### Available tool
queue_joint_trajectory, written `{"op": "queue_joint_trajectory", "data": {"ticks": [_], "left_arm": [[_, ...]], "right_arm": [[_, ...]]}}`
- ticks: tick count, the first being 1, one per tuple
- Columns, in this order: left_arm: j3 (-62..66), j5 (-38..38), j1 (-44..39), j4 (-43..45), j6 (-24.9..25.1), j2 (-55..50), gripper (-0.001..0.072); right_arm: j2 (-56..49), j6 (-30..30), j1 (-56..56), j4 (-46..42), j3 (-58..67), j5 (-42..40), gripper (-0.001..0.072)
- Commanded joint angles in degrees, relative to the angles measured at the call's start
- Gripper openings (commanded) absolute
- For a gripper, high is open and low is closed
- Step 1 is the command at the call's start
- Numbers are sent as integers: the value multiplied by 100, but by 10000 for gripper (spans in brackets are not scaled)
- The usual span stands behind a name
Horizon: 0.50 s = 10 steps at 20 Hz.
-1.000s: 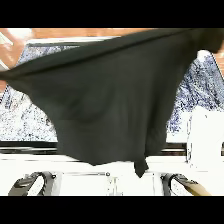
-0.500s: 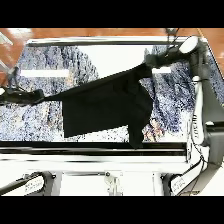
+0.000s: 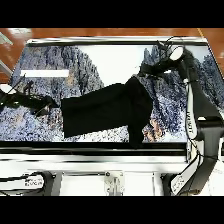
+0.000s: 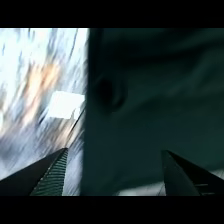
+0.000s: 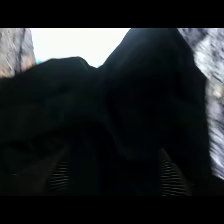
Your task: Fold the shirts.
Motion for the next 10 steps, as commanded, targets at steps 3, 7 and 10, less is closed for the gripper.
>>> {"op": "queue_joint_trajectory", "data": {"ticks": [3,7,10], "left_arm": [[-778,-1381,925,372,328,807,653],[-3134,289,1014,-525,389,1611,654],[-4109,1314,1014,-1731,1200,1569,655]], "right_arm": [[787,-219,-929,-2011,-365,2450,503],[1110,-44,-1827,439,-1685,2203,614],[1191,-192,-1858,837,-2315,1867,614]]}}
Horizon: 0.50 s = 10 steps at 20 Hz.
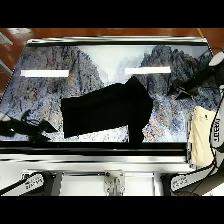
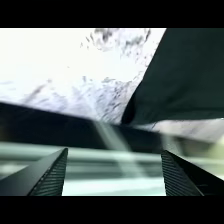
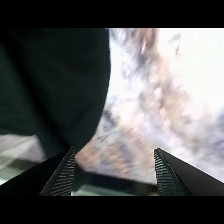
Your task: Fold the shirts.
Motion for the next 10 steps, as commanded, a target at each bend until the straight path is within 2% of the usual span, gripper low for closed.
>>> {"op": "queue_joint_trajectory", "data": {"ticks": [1,5,10], "left_arm": [[-1130,1235,57,-1331,820,157,655],[-1134,1604,39,-1515,835,157,654],[-1132,1882,-474,-1832,835,-107,653]], "right_arm": [[131,-133,-118,743,-656,-205,613],[131,-219,175,737,-660,-780,613],[131,-254,319,697,-660,-855,613]]}}
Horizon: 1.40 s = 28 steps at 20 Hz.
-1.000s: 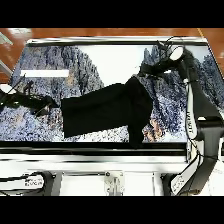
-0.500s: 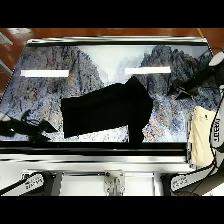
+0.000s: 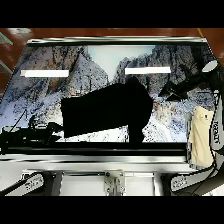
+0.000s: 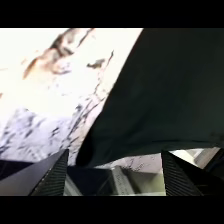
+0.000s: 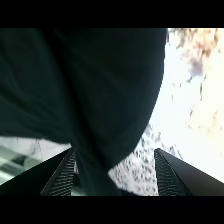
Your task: Fold the shirts.
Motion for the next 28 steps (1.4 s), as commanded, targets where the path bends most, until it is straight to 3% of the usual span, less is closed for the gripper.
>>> {"op": "queue_joint_trajectory", "data": {"ticks": [1,2,3,5,6,7,8,9,12,18,23,26,28], "left_arm": [[-59,400,-417,-260,63,-313,653],[-52,459,-553,-400,66,-481,653],[-28,485,-651,-553,118,-605,591],[52,501,-741,-957,321,-758,536],[103,492,-741,-1086,345,-787,383],[153,470,-741,-1128,345,-787,300],[223,413,-741,-1126,356,-787,151],[286,354,-739,-1126,459,-787,56],[409,221,-741,-1123,643,-778,40],[411,144,-741,-1121,643,-686,40],[411,131,-741,-1121,645,-601,40],[411,131,-739,-1121,651,-568,40],[411,131,-737,-1121,699,-570,40]], "right_arm": [[4,-28,70,31,-26,-57,613],[4,4,70,0,-26,-31,613],[4,46,72,-57,-26,0,613],[4,74,70,-236,-26,83,613],[0,70,70,-428,-26,133,613],[-9,72,70,-658,-37,210,613],[-11,72,70,-863,-116,313,613],[-11,72,39,-929,-282,428,613],[26,-63,-28,-396,-1128,435,613],[76,31,365,369,-2494,-726,614],[76,114,1010,306,-2706,-992,611],[76,647,1268,-118,-2811,-1307,603],[79,844,1292,-101,-2813,-1534,411]]}}
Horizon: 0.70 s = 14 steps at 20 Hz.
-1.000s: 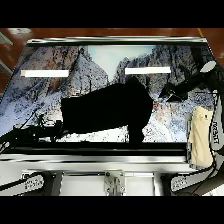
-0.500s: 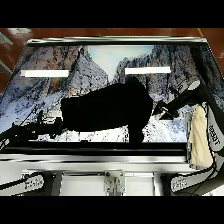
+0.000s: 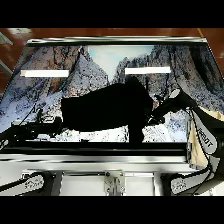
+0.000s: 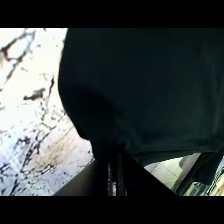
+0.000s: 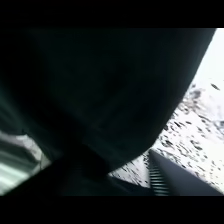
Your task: Fold the shirts.
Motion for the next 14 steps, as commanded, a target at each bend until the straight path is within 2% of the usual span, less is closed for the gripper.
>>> {"op": "queue_joint_trajectory", "data": {"ticks": [1,2,3,4,6,7,8,11,12,14], "left_arm": [[7,-2,0,-2,57,20,40],[9,-2,2,-2,114,20,40],[9,-2,2,-2,142,20,40],[9,0,2,-2,160,22,40],[70,-7,0,39,262,37,39],[170,-7,-4,208,463,162,36],[321,0,-4,586,378,378,35],[1250,-155,-2,2367,-525,1464,36],[1655,-186,0,2667,-719,1864,38],[2643,17,-7,2699,-833,2673,38]], "right_arm": [[7,487,153,-144,-66,-455,302],[7,566,153,-160,-66,-542,163],[7,612,153,-157,-66,-614,91],[7,614,153,-155,-66,-671,59],[68,525,153,-153,-63,-688,58],[181,315,153,-151,-59,-686,58],[402,-90,151,-170,-44,-713,57],[1445,-1224,94,-420,264,-1110,57],[1895,-1547,68,-494,501,-1274,56],[2804,-1742,24,-643,1132,-1851,56]]}}
